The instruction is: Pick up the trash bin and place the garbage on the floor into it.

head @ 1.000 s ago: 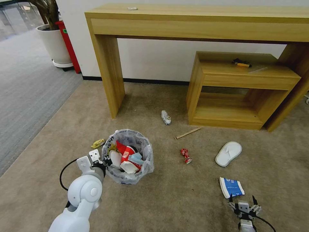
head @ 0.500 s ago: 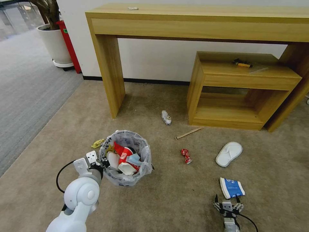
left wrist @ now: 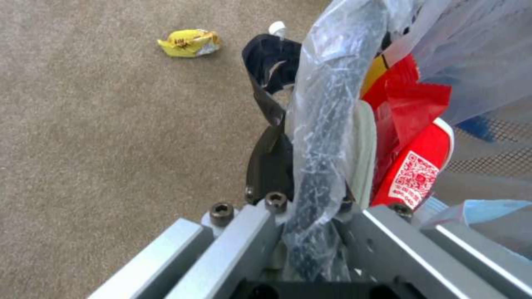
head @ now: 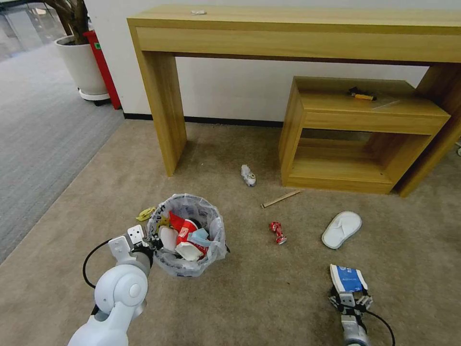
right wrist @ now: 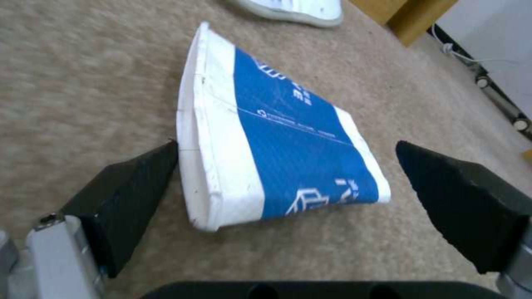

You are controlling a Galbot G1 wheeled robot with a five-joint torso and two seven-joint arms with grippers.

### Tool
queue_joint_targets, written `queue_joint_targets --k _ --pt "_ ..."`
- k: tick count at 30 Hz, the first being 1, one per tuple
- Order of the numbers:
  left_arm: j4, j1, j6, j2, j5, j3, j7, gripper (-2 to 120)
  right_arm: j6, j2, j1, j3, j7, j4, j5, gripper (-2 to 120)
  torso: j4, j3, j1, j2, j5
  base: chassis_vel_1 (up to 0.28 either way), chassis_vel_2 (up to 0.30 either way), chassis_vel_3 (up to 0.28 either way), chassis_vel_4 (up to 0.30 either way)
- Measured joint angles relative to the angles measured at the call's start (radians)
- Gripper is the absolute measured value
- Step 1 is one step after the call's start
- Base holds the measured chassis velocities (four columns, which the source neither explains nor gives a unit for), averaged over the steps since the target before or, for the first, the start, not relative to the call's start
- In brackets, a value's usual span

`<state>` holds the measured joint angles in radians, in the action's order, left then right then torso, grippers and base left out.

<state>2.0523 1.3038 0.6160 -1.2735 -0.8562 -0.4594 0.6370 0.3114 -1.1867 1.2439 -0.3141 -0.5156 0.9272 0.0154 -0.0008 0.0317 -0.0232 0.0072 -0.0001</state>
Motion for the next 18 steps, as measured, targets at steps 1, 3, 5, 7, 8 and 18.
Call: queue_joint_targets --k 1,3,5,7,8,18 --pt "-0.002 -0.001 0.000 -0.001 0.000 0.001 0.000 0 -0.001 0.001 -0.004 -0.003 -0.002 -0.006 0.003 96 0.0000 0.000 0.000 0.000 -0.0001 0.000 0.000 0.000 0.000" --pt "-0.006 -0.002 -0.001 -0.004 0.003 0.003 -0.002 0 -0.002 0.001 -0.012 -0.008 -0.005 -0.020 0.007 88 0.0000 0.000 0.000 0.000 0.0000 0.000 0.000 0.000 0.000" --pt "-0.007 -0.002 -0.001 -0.005 0.004 0.004 -0.003 0 -0.001 0.000 -0.016 -0.011 -0.006 -0.027 0.010 84 0.0000 0.000 0.000 0.000 0.0000 0.000 0.000 0.000 0.000" --pt "-0.009 -0.002 -0.002 -0.006 0.005 0.005 -0.004 0 0.004 -0.001 -0.020 -0.016 -0.006 -0.039 0.014 75 0.0000 0.000 0.000 0.000 0.0000 0.000 0.000 0.000 0.000" --pt "-0.009 -0.002 -0.002 -0.005 0.005 0.004 -0.005 0 0.005 0.000 -0.020 -0.018 -0.006 -0.040 0.015 71 0.0000 0.000 0.000 0.000 0.0000 0.000 0.000 0.000 0.000" --pt "-0.015 -0.002 -0.005 -0.002 0.005 0.003 -0.006 0 0.010 -0.005 -0.022 -0.026 -0.004 -0.041 0.019 36 0.0000 0.000 0.000 0.000 -0.0001 0.000 0.000 0.000 0.000"
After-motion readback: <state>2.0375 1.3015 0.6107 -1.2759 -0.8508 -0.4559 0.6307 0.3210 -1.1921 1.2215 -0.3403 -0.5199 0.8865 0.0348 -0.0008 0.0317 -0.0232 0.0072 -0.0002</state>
